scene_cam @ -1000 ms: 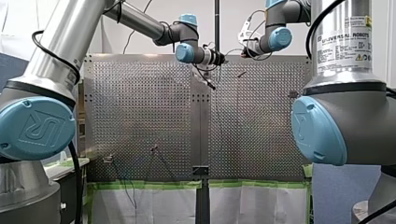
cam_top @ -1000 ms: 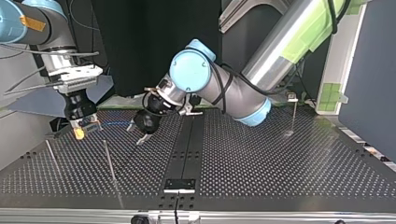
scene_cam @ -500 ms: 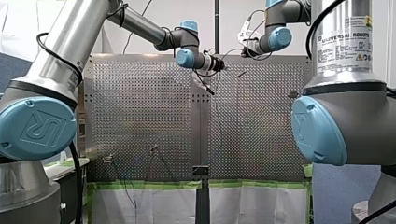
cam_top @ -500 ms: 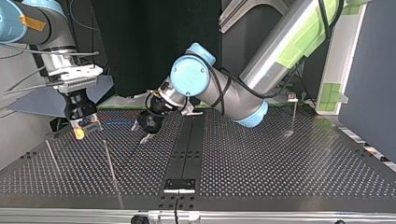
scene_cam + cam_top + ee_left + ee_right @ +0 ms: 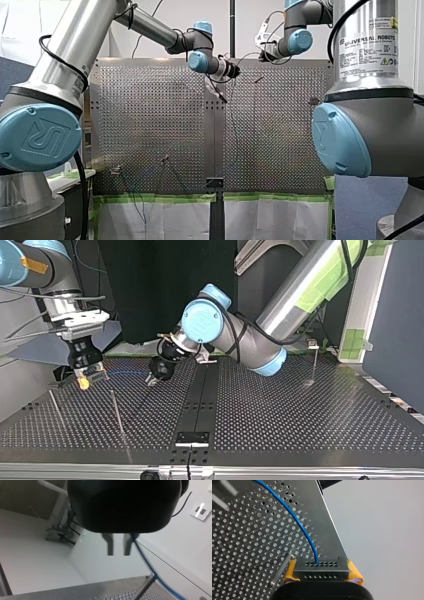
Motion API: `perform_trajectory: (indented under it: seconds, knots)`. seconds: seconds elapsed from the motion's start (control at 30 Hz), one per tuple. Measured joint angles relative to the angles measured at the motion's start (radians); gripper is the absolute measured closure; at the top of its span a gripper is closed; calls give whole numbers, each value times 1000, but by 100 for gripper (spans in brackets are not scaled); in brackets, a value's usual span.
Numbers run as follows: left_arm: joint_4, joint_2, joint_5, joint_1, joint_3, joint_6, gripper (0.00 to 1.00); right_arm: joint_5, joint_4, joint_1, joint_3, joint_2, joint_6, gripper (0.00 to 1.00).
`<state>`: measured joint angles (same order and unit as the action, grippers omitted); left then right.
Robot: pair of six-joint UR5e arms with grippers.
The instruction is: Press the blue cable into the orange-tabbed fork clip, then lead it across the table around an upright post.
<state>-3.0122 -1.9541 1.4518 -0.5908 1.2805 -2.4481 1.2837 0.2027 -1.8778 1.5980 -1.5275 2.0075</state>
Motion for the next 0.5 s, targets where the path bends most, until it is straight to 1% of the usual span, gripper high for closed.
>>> perform_trajectory:
  seconds: [0.13, 0.27, 0.4, 0.5]
  knots:
    - [-25, 0, -1, 0, 0, 39, 99, 4, 0, 3, 0, 1, -1, 100]
    - [-34, 1, 3, 0, 0, 60, 99, 5, 0, 0, 0, 2, -1, 100]
    - [-34, 1, 28, 0, 0, 76, 99, 5, 0, -2, 0, 2, -2, 100]
    - [-29, 2, 50, 0, 0, 97, 99, 7, 1, 2, 0, 6, -2, 100]
